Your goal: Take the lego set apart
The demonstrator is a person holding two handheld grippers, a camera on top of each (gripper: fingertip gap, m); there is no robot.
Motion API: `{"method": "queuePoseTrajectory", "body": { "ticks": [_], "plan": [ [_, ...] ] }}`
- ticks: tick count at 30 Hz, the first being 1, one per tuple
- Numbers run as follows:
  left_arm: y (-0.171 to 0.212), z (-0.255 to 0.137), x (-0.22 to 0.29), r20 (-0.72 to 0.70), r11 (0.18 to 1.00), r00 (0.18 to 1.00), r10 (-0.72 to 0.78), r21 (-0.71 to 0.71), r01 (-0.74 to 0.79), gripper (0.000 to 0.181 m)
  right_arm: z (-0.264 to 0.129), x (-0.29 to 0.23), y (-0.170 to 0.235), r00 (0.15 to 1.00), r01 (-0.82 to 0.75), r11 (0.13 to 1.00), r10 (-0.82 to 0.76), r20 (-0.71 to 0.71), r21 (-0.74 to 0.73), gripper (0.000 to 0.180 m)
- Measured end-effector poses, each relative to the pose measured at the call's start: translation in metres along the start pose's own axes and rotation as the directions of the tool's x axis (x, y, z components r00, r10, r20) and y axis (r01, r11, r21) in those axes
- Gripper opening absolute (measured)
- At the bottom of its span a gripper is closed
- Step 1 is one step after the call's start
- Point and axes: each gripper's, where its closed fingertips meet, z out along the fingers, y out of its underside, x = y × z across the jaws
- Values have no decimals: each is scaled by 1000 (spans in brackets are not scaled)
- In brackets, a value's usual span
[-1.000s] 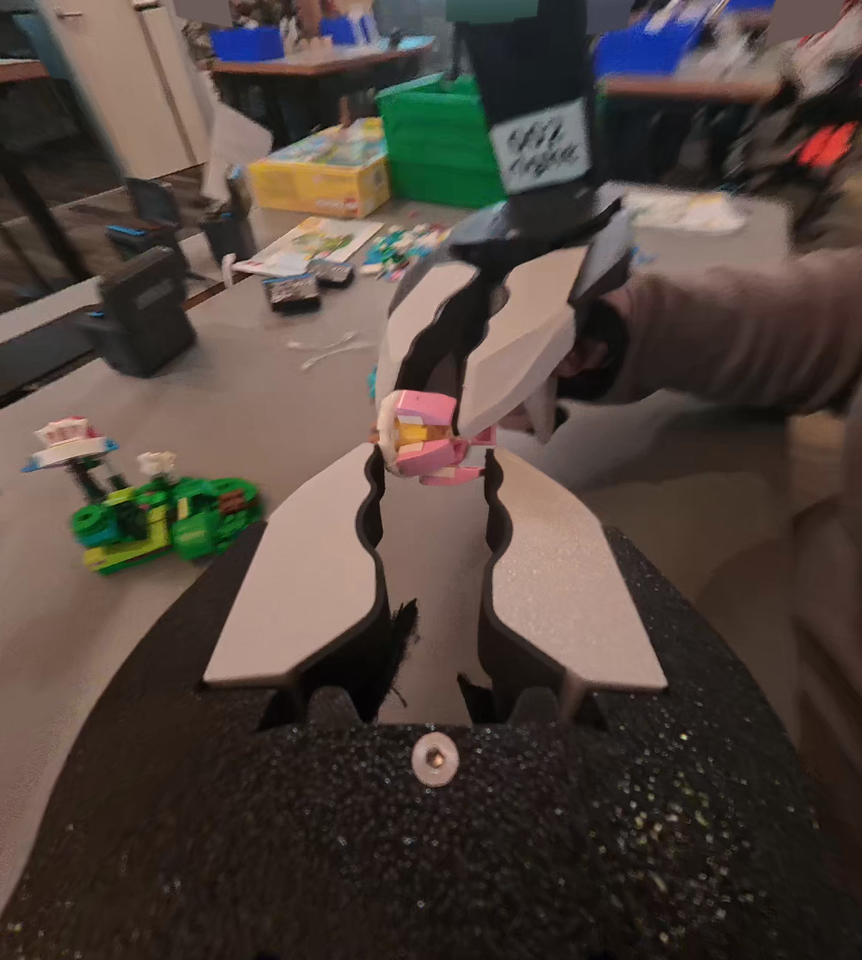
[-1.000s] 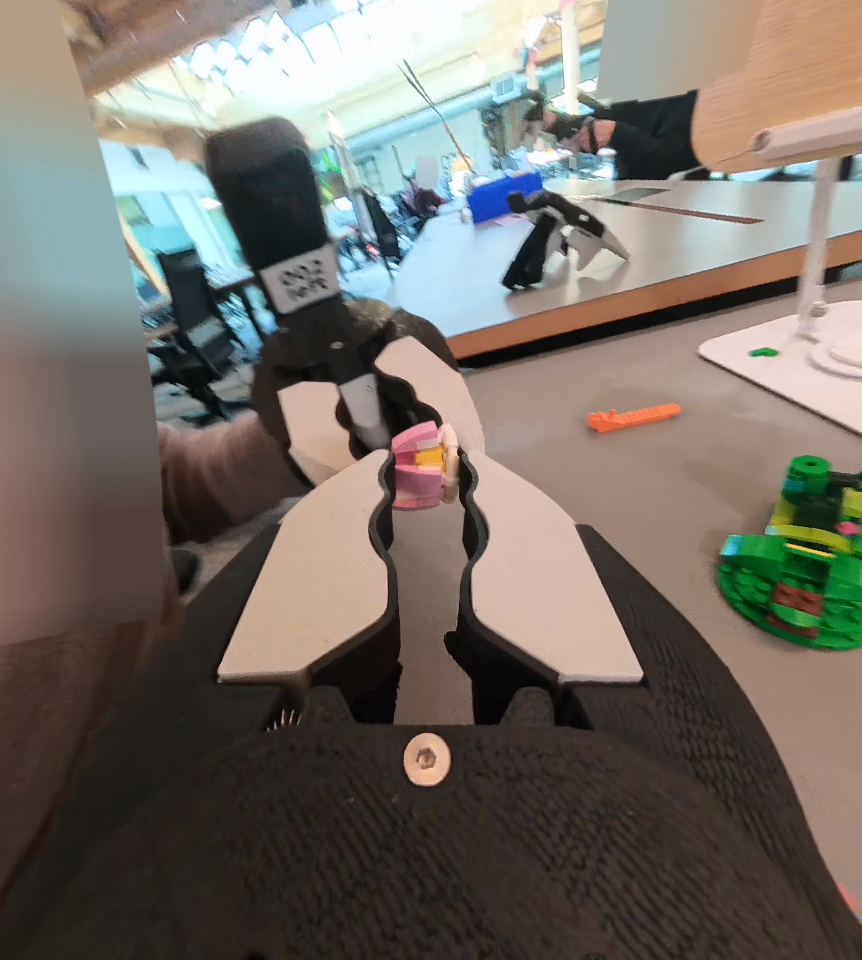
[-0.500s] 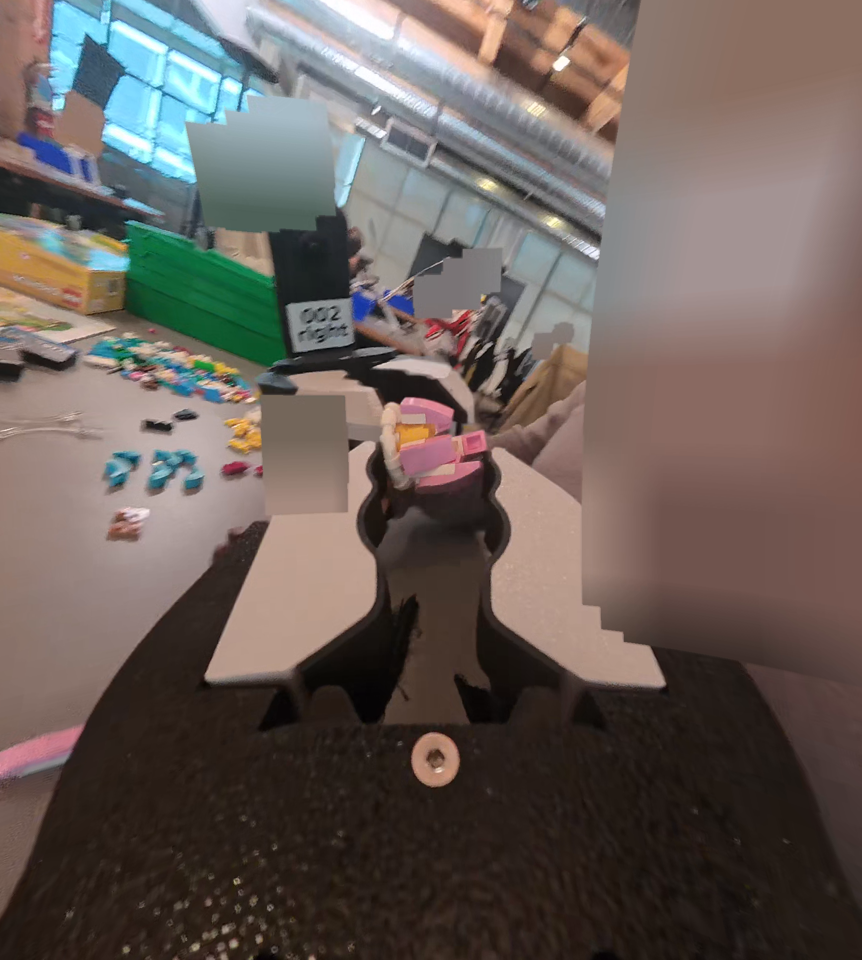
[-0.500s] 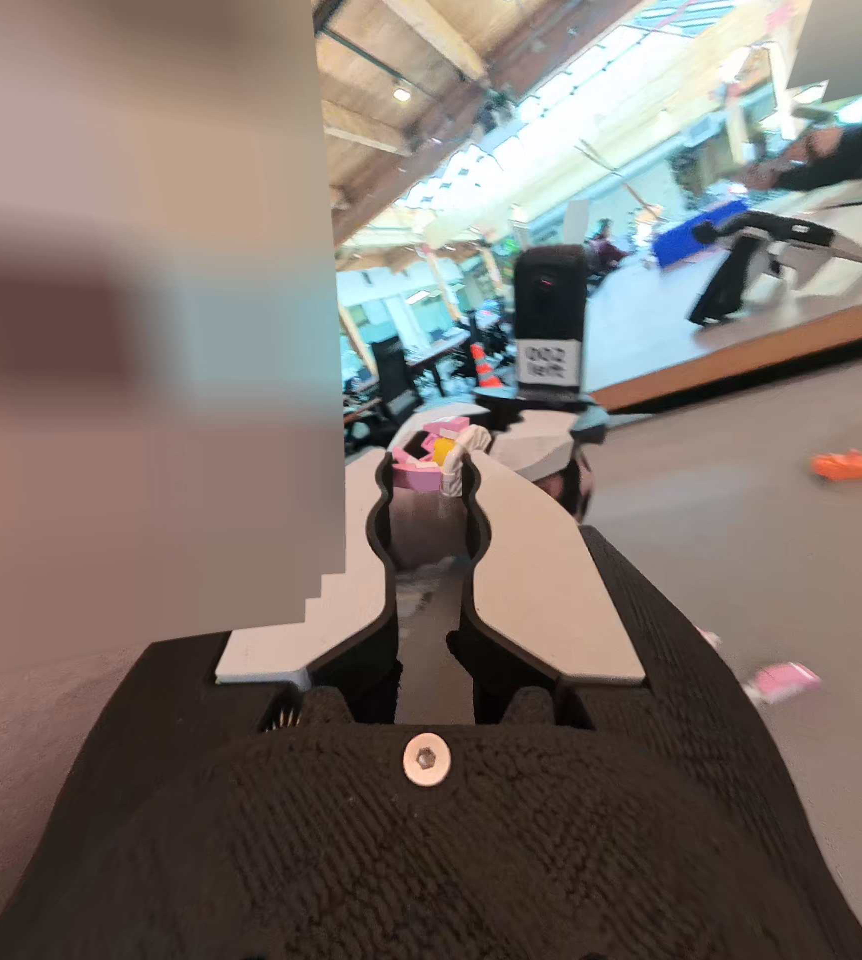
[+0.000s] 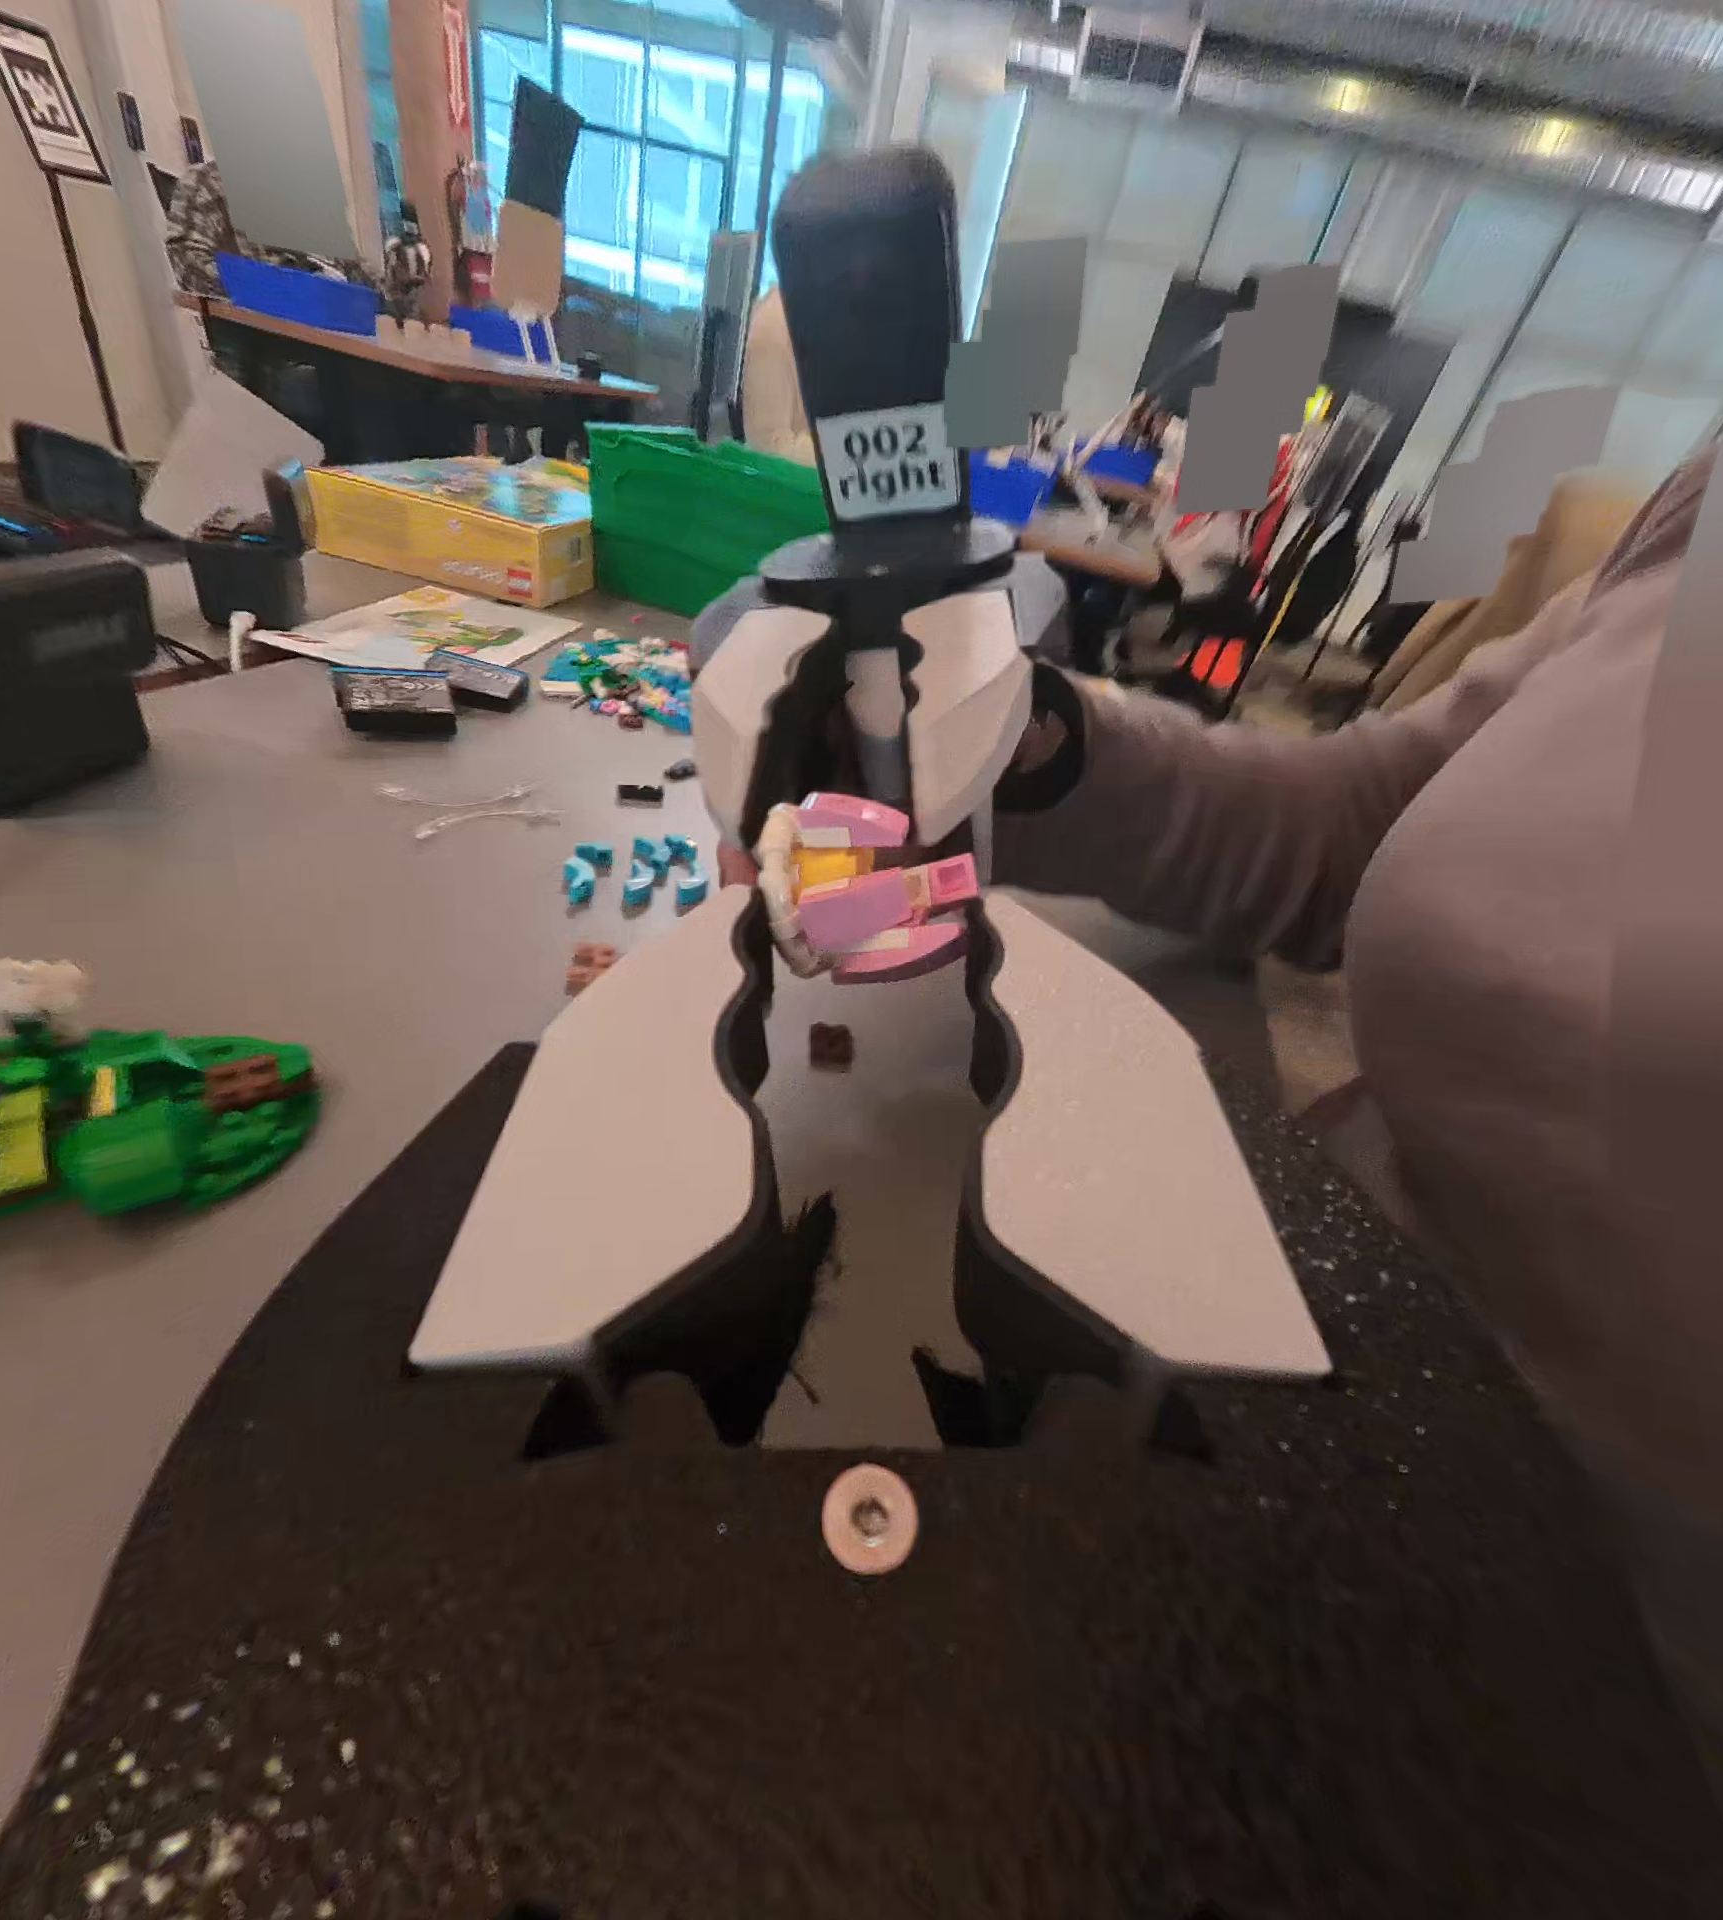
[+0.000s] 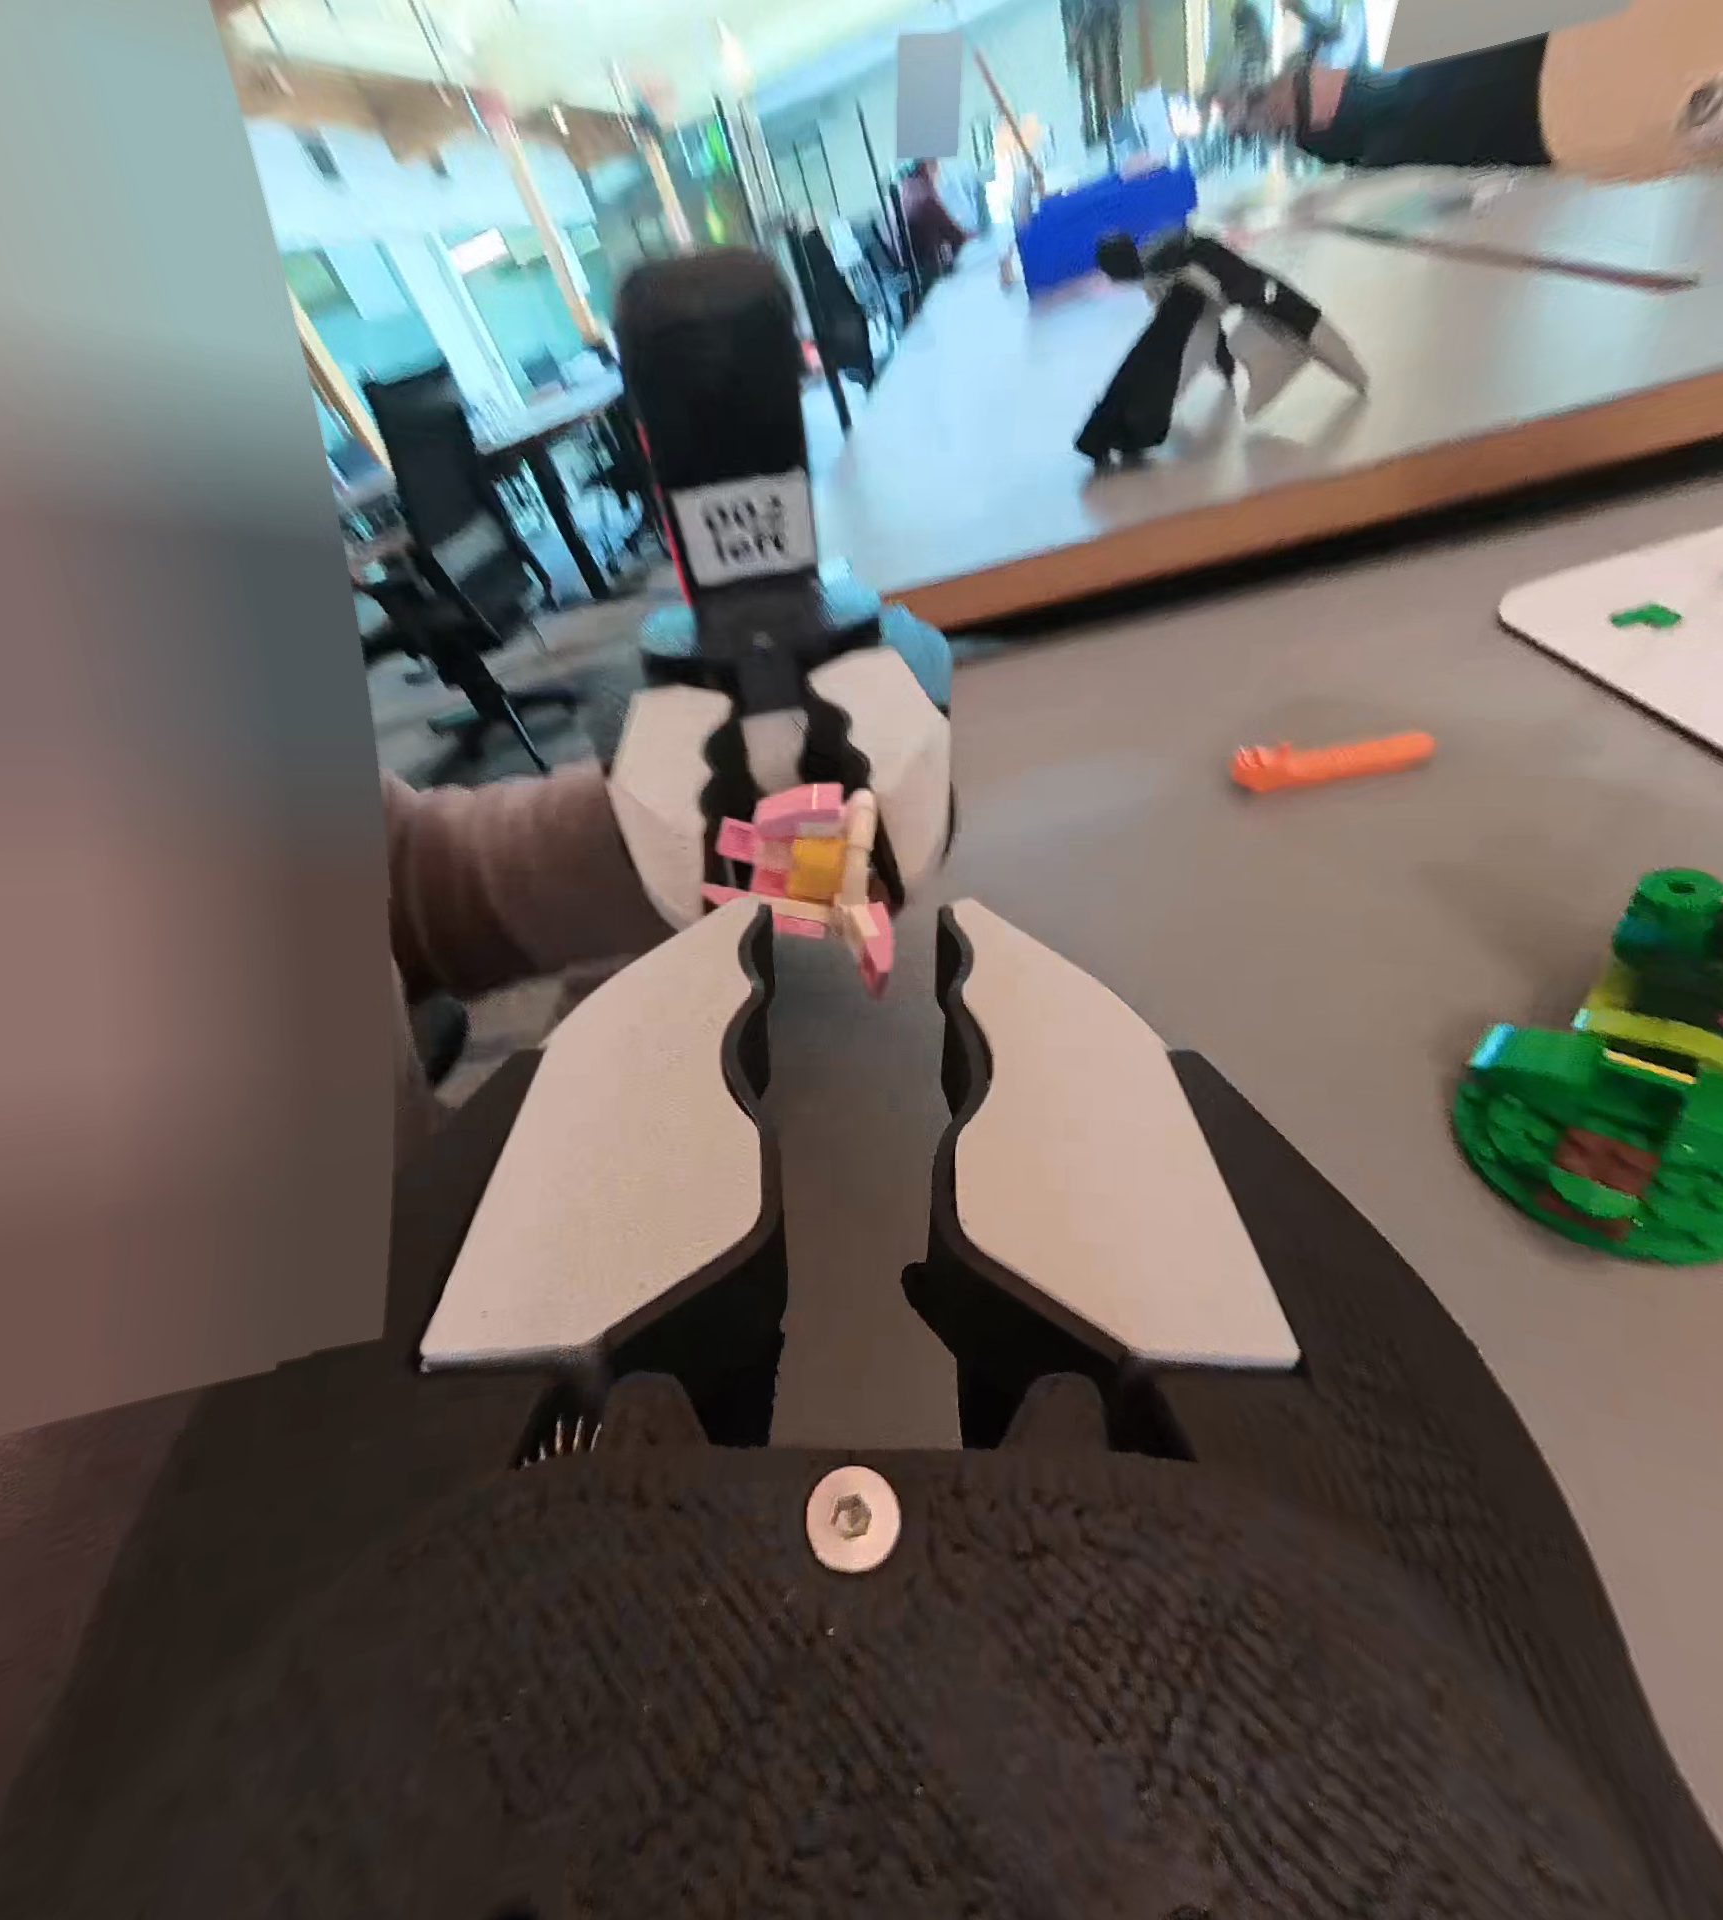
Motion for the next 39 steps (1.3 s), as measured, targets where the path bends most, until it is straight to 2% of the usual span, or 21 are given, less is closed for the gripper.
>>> {"method": "queuePoseTrajectory", "body": {
  "ticks": [1, 6, 9, 11, 13, 17, 20, 21, 23, 25, 26, 28, 29, 32, 35, 36, 39],
  "plan": [
    [1, 2, 0, 15, 999, 999, 43, -32, -42, 36, 2, 2, 3, 1000, 14, 999, -14, -15, -39, 28],
    [6, 5, -1, 53, 977, 984, 173, -138, -164, 36, 5, -2, 3, 999, 46, 998, -45, 25, -53, 11],
    [3, 4, 3, 34, 987, 993, 117, -120, -112, 36, 5, -5, 2, 997, 69, 996, -68, 31, -57, 8],
    [0, 3, -3, 84, 993, 995, 62, -101, -53, 48, 3, -1, -2, 995, 99, 994, -100, -4, -41, 2],
    [-1, 1, -8, 120, 994, 992, 46, -108, -33, 52, 1, -1, -6, 993, 117, 993, -117, -18, -22, 2],
    [-2, 0, -8, 118, 994, 993, 28, -109, -15, 35, -1, 4, -10, 988, 146, 989, -146, -58, -2, 2],
    [-12, -3, 0, 42, 999, 999, -17, -30, 19, 23, -4, 0, -15, 995, 98, 994, -98, -1, 41, 2],
    [-17, -6, -4, 54, 999, 997, -50, 19, 49, 0, -5, -5, -16, 996, 76, 995, -78, 38, 60, 2],
    [-28, -16, -8, 11, 987, 994, -109, 123, 107, 0, -6, -10, -17, 995, 39, 996, -46, 86, 78, 2],
    [-36, -24, -8, -54, 964, 982, -180, 190, 187, 0, -5, -5, -14, 997, 42, 996, -46, 57, 73, 2],
    [-38, -27, -11, -54, 956, 979, -198, 211, 205, 1, -5, -2, -13, 998, 46, 996, -49, 35, 73, 2],
    [-34, -29, -13, -30, 956, 975, -220, 190, 222, 37, -6, 4, -12, 997, 70, 995, -69, -19, 72, 2],
    [-29, -26, -14, -3, 966, 977, -214, 147, 212, 49, -5, 6, -11, 994, 96, 994, -93, -54, 59, 2],
    [-18, -16, -14, 103, 991, 986, -133, 36, 130, 55, -1, 8, -10, 982, 161, 987, -158, -108, 24, 2],
    [-13, -11, -14, 141, 996, 987, -76, -33, 82, 41, 1, 6, -12, 977, 183, 983, -180, -117, 19, 2],
    [-16, -11, -10, 119, 997, 990, -72, -20, 75, 24, 0, 7, -13, 978, 179, 984, -175, -117, 23, 3],
    [-18, -11, 0, 39, 996, 995, -92, -18, 93, 21, -2, -1, -15, 994, 106, 991, -105, -20, 79, 3]
  ]
}}
